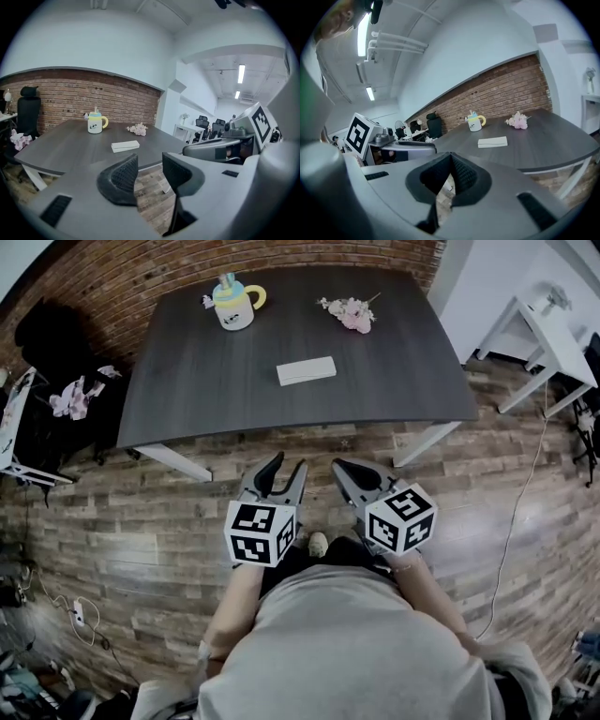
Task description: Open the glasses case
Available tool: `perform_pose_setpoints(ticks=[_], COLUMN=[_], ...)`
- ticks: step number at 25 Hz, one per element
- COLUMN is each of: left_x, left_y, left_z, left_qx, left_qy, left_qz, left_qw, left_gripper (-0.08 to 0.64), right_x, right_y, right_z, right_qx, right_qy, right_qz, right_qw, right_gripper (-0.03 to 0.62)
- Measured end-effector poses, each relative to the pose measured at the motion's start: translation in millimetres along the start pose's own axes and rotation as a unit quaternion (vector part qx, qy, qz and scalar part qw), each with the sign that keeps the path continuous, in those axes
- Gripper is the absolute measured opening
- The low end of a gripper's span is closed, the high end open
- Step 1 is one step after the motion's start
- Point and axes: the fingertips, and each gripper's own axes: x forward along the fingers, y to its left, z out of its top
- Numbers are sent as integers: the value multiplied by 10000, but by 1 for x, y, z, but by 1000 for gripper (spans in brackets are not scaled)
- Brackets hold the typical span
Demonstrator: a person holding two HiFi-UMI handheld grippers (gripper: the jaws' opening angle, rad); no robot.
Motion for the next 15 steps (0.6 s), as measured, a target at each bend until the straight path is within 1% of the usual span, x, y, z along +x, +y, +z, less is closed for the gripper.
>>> perform_pose_setpoints(ticks=[3,7,12,15], left_x=[11,19,39,55], left_y=[2,16,33,43], left_z=[5,2,1,6], left_qx=[44,-33,27,180], left_qy=[12,103,264,327], left_qz=[-82,14,71,23], left_qw=[10000,9999,9996,9993], left_gripper=[157,156,156,156], right_x=[12,23,32,37], right_y=[-8,-14,-32,-44], right_z=[2,1,-1,-1], right_qx=[24,121,311,416], right_qy=[93,137,155,154], right_qz=[84,144,35,-85], right_qw=[9999,9997,9994,9990], right_gripper=[8,8,8,8])
